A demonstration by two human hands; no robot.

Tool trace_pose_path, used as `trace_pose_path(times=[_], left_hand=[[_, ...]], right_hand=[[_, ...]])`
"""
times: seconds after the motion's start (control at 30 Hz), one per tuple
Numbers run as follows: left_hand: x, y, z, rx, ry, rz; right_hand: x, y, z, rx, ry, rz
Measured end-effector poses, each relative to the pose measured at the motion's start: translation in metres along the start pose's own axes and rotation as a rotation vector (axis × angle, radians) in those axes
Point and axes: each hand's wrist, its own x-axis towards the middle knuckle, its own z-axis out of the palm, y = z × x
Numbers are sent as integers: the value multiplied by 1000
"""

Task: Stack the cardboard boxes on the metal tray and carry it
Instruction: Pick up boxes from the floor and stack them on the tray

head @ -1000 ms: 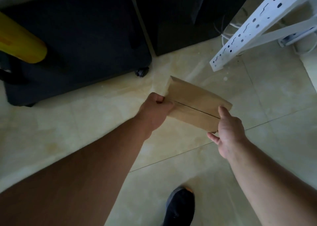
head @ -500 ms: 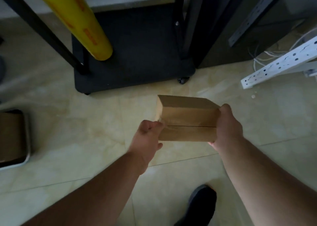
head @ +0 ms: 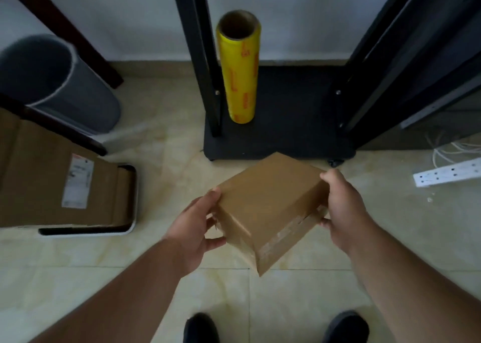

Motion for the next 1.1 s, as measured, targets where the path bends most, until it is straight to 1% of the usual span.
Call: trace_pose_path(times=[0.13,0.3,0.47,0.67,0.83,1.1], left_hand=[[-29,14,-37,-19,-46,31],[-58,19,-69,-117,72,125],[-84,24,-86,-225,143,229],[-112,28,-92,-248,212,317],[-140,23,-93,-228,229,342],[-167,8,-107,-198,204,421]], right_hand=[[-33,-17,45,-23,12,-63],[-81,-20,93,-158,-53,-233],[-126,-12,123,-183,-206,-377],[-159,-4,132,-144,-329,-455],[-179,3,123,-147,-338,-475],[-202,17,119,-122,-338,-497]])
